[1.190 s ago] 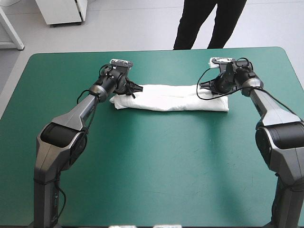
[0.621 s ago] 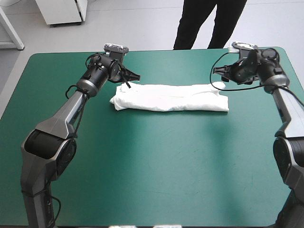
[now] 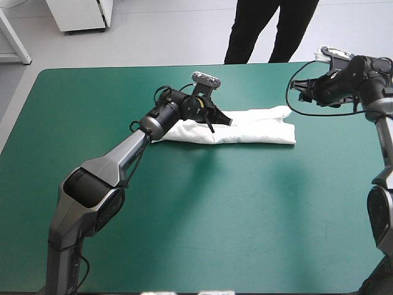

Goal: Fold the cloth

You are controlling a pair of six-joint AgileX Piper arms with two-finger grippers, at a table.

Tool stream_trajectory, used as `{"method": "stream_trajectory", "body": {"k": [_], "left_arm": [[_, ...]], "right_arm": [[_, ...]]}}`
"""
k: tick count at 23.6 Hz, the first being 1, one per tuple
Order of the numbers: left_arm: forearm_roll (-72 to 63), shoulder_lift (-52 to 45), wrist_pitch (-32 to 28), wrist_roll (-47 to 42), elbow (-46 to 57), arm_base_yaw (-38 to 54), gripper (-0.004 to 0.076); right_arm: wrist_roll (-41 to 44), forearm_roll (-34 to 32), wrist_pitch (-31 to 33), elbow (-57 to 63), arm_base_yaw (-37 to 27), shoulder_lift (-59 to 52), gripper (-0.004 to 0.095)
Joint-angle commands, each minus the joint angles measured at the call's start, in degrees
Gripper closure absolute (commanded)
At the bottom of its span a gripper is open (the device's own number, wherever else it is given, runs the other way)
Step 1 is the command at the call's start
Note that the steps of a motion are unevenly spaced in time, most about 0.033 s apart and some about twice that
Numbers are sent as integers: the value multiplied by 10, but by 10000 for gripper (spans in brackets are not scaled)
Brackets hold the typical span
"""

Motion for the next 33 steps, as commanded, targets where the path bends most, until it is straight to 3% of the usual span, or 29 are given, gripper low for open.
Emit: {"method": "stream_trajectory", "body": {"k": [1, 5, 11, 13, 16, 19, 26, 31, 33], "left_arm": [[-23, -14, -45, 0, -19, -6, 722], [-31, 11, -42, 0, -19, -11, 722], [-53, 37, 20, 0, -19, -16, 734], [-57, 42, 35, 0, -19, -16, 734], [-59, 42, 50, 0, -19, -16, 734], [-60, 42, 51, 0, -19, -16, 734], [-60, 42, 52, 0, -19, -16, 734], [-60, 42, 50, 0, -19, -16, 734], [-60, 42, 52, 0, -19, -16, 734]], "right_arm": [[-13, 12, -20, -18, -4, -32, 426], [-13, 12, -19, -18, -4, -30, 426], [-21, 17, -6, 3, -6, -23, 426], [-52, 64, 7, 31, -16, -8, 405], [-102, 147, 16, 52, -26, 36, 287], [-124, 167, 17, 52, -26, 74, 244], [-131, 176, 4, 52, -26, 125, 246], [-175, 261, 4, 52, -25, 147, 252], [-169, 261, 4, 52, -21, 152, 420]]}}
